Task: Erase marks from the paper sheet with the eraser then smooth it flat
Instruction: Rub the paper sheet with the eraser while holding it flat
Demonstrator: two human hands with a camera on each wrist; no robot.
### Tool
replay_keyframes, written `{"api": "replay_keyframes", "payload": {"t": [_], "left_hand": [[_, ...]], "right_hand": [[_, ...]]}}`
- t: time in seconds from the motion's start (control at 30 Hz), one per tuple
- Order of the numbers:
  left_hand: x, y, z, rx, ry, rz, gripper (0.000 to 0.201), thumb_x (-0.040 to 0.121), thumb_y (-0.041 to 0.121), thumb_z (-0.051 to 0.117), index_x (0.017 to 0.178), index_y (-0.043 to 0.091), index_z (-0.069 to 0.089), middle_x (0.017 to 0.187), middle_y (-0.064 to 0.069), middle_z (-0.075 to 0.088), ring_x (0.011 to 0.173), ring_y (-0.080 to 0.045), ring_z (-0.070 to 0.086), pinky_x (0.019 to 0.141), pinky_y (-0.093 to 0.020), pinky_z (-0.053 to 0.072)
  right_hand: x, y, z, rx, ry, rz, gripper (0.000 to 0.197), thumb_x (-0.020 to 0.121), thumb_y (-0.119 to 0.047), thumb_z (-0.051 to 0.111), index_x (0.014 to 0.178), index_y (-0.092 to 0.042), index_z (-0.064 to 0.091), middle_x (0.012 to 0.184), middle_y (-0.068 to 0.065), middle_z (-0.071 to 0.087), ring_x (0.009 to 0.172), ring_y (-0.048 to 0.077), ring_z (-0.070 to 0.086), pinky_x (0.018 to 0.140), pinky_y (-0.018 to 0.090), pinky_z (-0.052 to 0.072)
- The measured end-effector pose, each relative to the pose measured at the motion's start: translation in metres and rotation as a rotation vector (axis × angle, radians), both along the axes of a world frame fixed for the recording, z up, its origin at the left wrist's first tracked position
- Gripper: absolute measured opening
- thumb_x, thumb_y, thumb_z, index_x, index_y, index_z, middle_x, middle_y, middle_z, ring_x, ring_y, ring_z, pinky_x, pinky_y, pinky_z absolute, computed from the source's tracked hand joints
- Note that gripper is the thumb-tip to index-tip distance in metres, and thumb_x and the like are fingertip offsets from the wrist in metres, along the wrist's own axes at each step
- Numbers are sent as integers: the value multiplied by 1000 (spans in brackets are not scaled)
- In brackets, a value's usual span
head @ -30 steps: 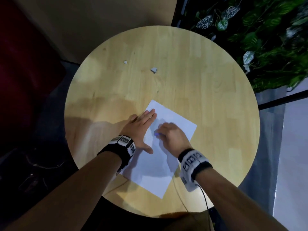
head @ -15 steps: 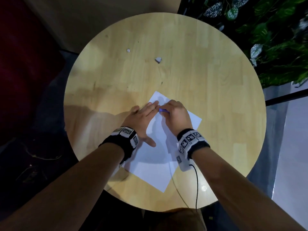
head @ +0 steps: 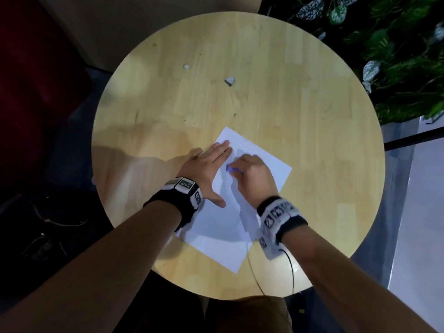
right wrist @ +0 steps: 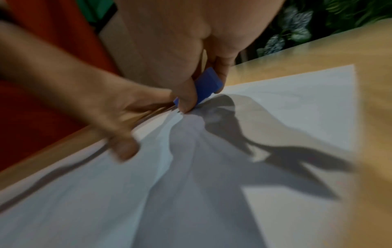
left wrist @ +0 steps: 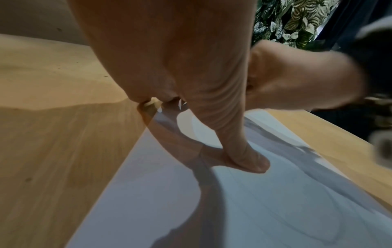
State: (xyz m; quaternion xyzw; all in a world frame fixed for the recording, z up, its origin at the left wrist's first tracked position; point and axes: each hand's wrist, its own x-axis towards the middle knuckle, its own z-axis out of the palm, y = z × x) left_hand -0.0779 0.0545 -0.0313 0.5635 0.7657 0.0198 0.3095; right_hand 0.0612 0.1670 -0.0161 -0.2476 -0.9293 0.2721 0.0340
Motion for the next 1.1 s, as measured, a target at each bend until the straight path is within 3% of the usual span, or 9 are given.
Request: {"api": "replay_keyframes", "payload": {"t": [0.13, 0.33, 0.47, 0.53, 0.7, 0.8, 0.93, 1.1], "left_hand": [[-1, -1, 0, 18, 1, -1, 143, 52, 71, 82, 159, 28, -4, 163, 16, -21, 150, -4, -12, 123, -39, 1], [-1, 1, 0, -15, 21, -18, 144, 52, 72, 81, 159, 26, -3, 164, 14, -18, 151, -7, -10, 122, -40, 1], [1, -2, 0, 3, 3, 2, 144, 51, 70, 83, 159, 28, -3, 163, 16, -18, 151, -6, -10, 122, -40, 2], [1, -1, 0, 9, 4, -1, 145, 51, 71, 83, 159, 28, -3, 163, 16, -19, 151, -6, -11, 122, -40, 2], [-1, 2, 6, -19, 44, -26, 144, 52, 72, 81, 159, 26, -4, 164, 11, -17, 151, -8, -8, 121, -38, 4], [3, -1, 2, -10, 34, -15, 143, 52, 71, 82, 159, 27, -2, 164, 13, -18, 151, -7, -8, 122, -38, 5], [0, -1, 2, 14, 33, 5, 144, 51, 71, 82, 159, 27, -2, 164, 14, -18, 151, -7, -9, 122, -38, 4], [1, 1, 4, 1, 81, -23, 144, 50, 73, 81, 159, 26, -1, 165, 11, -15, 152, -9, -5, 120, -37, 7]], "right_hand": [[30, -16, 16, -55, -53, 178, 17, 78, 1, 69, 86, -13, 73, 83, 2, 64, 72, 28, 55, 60, 38, 51], [-20, 18, -4, 0, 24, -91, 13, 83, -5, 67, 91, -10, 74, 87, 6, 65, 81, 29, 57, 67, 41, 52], [32, -21, 10, -38, -3, 73, 13, 81, -2, 67, 89, -11, 73, 83, 4, 64, 74, 28, 54, 62, 39, 50], [30, -15, 13, -41, -44, 131, 15, 80, 0, 68, 87, -11, 73, 82, 4, 64, 72, 28, 54, 60, 39, 50], [-22, 25, -2, 35, 2, -127, 16, 81, 0, 67, 88, -12, 75, 85, 4, 65, 81, 28, 57, 67, 34, 51], [9, -5, 0, -5, -8, -37, 14, 81, 0, 66, 85, -11, 73, 81, 5, 63, 75, 29, 55, 62, 41, 51], [39, -20, 14, -91, -34, 128, 15, 79, 1, 66, 86, -11, 72, 82, 5, 63, 73, 29, 55, 62, 40, 50], [-14, 17, 0, 2, -6, -111, 11, 85, -6, 65, 89, -11, 74, 86, 6, 65, 80, 28, 58, 67, 37, 51]]}}
